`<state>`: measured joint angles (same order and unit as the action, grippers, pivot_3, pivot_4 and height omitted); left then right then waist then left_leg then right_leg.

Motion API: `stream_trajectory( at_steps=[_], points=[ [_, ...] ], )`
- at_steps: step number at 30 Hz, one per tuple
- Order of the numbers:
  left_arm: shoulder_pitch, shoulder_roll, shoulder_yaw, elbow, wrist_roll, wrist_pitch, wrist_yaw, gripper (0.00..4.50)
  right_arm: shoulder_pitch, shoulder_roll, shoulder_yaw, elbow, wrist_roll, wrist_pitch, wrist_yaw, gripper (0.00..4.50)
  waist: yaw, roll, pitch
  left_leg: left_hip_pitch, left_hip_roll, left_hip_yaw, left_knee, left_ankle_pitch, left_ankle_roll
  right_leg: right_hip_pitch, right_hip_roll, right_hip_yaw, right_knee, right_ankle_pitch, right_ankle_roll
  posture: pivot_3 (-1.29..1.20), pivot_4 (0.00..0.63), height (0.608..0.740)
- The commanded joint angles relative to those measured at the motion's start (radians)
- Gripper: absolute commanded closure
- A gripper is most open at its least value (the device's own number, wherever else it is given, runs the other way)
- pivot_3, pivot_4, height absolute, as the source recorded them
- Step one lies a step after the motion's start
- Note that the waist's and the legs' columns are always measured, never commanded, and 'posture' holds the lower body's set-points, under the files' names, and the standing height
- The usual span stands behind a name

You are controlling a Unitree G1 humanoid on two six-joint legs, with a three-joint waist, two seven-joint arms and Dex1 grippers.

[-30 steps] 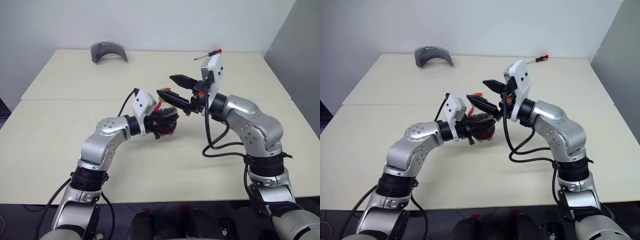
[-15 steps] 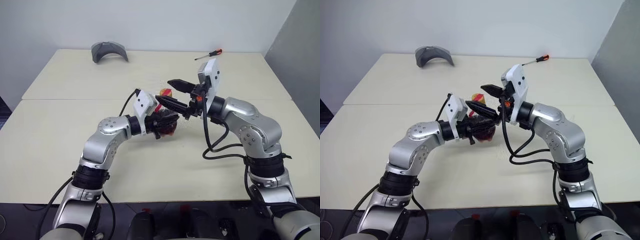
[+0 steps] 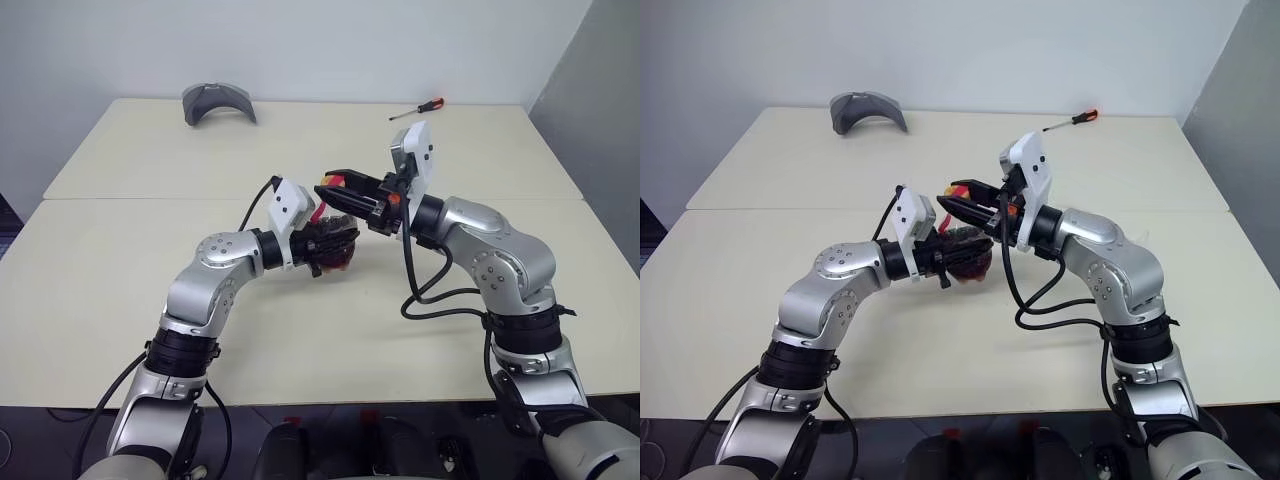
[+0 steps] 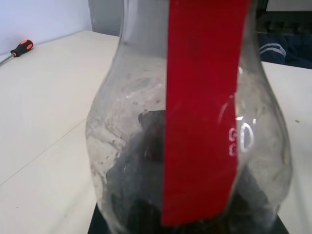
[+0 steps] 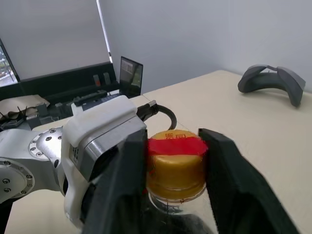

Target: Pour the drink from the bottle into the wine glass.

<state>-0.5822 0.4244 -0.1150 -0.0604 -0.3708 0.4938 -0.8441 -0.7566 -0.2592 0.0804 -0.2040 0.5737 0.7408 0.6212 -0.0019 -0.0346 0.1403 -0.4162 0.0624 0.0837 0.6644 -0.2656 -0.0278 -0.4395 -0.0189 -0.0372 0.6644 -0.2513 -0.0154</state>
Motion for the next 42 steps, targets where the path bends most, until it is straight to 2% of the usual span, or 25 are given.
stream_trajectory(
  at_steps=[1,7,10,16,20,24,33,42],
  points=[
    [-0.011,-0.004,0.004,-0.041,-0.005,-0.021,-0.007,3.46,-0.016,0.014,-0.038,-0.032,0.041,0.005,-0.008,3.27,0.000,0.000,0.000,0.000,0.000,0.000,0.000,0.000,0.000,0.000,0.000,0.000,0.000,0.000,0.000,0.00,0.150,0.740],
    [0.020,0.008,0.005,-0.091,-0.032,-0.006,-0.029,3.46,-0.016,-0.002,-0.033,-0.044,0.065,-0.006,0.064,3.27,0.000,0.000,0.000,0.000,0.000,0.000,0.000,0.000,0.000,0.000,0.000,0.000,0.000,0.000,0.000,0.00,0.150,0.740],
    [0.048,0.041,-0.001,-0.147,-0.042,-0.047,-0.091,3.47,-0.005,-0.047,-0.002,-0.060,0.087,-0.027,0.191,3.27,0.000,0.000,0.000,0.000,0.000,0.000,0.000,0.000,0.000,0.000,0.000,0.000,0.000,0.000,0.000,0.00,0.150,0.740],
    [0.112,0.118,0.026,-0.279,-0.139,-0.004,-0.183,3.48,-0.017,-0.118,0.052,-0.031,0.077,-0.105,0.411,3.27,0.000,0.000,0.000,0.000,0.000,0.000,0.000,0.000,0.000,0.000,0.000,0.000,0.000,0.000,0.000,0.00,0.150,0.740],
    [0.145,0.128,0.031,-0.327,-0.166,0.016,-0.171,3.48,-0.023,-0.129,0.080,0.002,0.050,-0.147,0.467,3.27,0.001,0.000,0.000,0.000,0.000,-0.001,0.000,0.000,0.000,0.000,0.000,0.000,0.000,0.000,0.000,0.00,0.150,0.740],
    [0.155,0.120,0.031,-0.339,-0.163,0.019,-0.151,3.48,-0.040,-0.121,0.080,0.038,0.042,-0.151,0.459,3.27,0.001,0.000,0.000,0.000,0.000,0.000,0.000,0.000,0.000,0.000,0.000,0.000,0.000,0.000,0.000,0.00,0.150,0.740],
    [0.139,0.113,0.040,-0.273,-0.137,-0.009,-0.135,3.49,-0.018,-0.144,0.048,0.013,0.063,-0.098,0.423,0.04,0.002,0.000,0.000,0.000,0.000,0.000,0.000,0.000,0.000,0.000,0.000,0.000,0.000,0.000,0.000,0.00,0.150,0.740],
    [0.105,0.098,0.053,-0.202,-0.096,-0.032,-0.060,3.49,0.020,-0.162,-0.011,-0.081,0.097,-0.031,0.317,0.00,0.002,0.000,0.000,0.000,0.000,-0.001,0.000,0.000,0.000,0.000,0.000,0.000,0.000,0.000,0.000,0.00,0.150,0.740]
  ],
)
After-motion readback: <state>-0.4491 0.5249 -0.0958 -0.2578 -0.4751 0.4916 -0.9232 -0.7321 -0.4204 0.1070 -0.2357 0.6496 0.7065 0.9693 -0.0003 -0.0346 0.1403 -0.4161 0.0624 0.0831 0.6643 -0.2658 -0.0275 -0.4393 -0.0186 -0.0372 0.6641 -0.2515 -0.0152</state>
